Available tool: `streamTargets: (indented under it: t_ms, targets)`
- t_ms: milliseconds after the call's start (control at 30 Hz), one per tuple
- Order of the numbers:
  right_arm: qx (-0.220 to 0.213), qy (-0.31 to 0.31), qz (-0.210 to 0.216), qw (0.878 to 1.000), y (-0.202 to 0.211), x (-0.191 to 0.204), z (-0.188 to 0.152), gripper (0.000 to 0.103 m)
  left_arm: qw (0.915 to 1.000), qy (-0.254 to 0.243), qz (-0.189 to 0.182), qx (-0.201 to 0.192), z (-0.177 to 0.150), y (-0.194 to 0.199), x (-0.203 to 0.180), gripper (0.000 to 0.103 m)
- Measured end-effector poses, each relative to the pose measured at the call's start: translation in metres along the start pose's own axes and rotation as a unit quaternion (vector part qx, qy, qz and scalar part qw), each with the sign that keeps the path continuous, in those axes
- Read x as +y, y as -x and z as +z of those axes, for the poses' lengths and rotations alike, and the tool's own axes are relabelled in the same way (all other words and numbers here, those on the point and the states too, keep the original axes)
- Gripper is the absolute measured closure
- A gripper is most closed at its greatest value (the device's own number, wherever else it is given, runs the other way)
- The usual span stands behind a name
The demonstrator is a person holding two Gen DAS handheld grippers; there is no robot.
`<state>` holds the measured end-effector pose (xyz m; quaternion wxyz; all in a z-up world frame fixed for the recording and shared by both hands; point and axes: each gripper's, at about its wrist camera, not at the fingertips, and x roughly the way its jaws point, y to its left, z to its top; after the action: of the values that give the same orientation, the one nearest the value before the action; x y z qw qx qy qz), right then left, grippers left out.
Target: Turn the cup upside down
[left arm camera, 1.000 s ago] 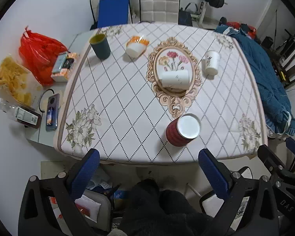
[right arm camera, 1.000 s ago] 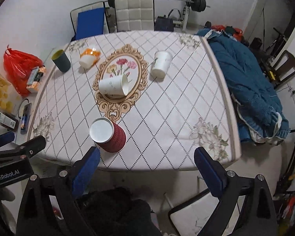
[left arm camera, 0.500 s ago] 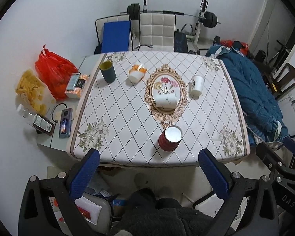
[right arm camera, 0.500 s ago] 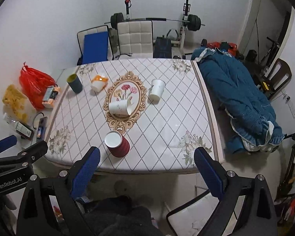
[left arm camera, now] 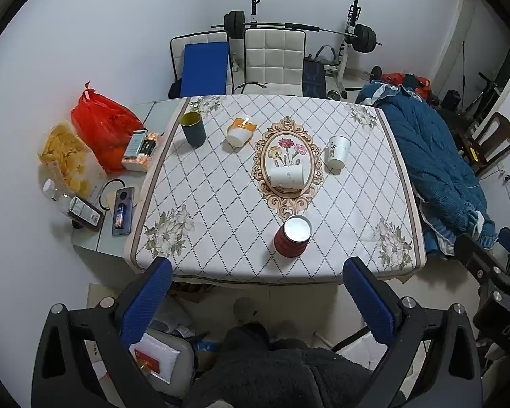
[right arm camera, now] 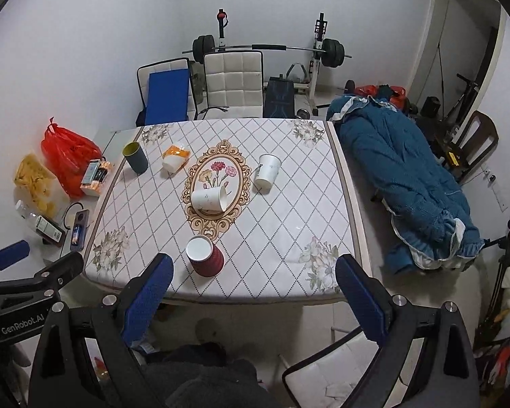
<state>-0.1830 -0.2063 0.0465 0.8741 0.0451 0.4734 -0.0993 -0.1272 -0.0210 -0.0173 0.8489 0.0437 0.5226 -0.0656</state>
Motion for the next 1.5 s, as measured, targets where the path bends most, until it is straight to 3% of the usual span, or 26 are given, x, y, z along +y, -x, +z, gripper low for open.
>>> streamTargets:
  t_ms: [733,1500]
  targets:
    - [0.019,0.002,0.004,1.0,-0.01,0.001,0.0,0.005,0.9996,0.005,0.009,0.026,-0.002,-0.003,0.0,0.0]
    - [0.033,0.008,0.008,0.999,-0.017,0.006,-0.001,0.005,0.9995,0.011,0.013,0.026,0.001,-0.005,0.004,0.0]
